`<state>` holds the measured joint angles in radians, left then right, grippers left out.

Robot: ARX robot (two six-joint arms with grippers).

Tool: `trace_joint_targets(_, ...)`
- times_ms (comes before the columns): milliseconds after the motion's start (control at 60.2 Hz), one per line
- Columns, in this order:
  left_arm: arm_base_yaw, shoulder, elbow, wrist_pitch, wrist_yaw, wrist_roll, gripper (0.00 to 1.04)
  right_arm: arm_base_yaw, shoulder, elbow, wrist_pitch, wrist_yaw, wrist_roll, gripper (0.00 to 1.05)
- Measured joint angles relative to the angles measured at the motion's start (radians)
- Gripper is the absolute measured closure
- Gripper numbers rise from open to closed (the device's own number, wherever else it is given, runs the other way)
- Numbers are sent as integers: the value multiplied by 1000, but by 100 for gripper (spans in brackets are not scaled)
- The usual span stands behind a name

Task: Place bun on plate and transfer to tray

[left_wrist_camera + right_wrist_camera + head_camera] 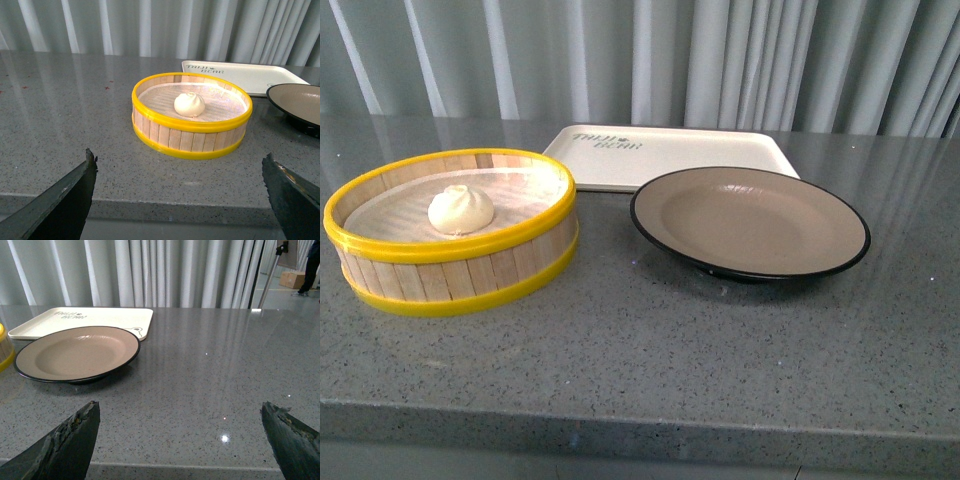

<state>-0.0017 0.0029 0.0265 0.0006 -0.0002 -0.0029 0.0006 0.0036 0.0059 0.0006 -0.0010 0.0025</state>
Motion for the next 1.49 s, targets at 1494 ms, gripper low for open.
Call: trace_joint_targets(1494, -232, 1755, 1185, 196, -164, 56, 7, 0, 0, 0, 0, 0, 0, 8)
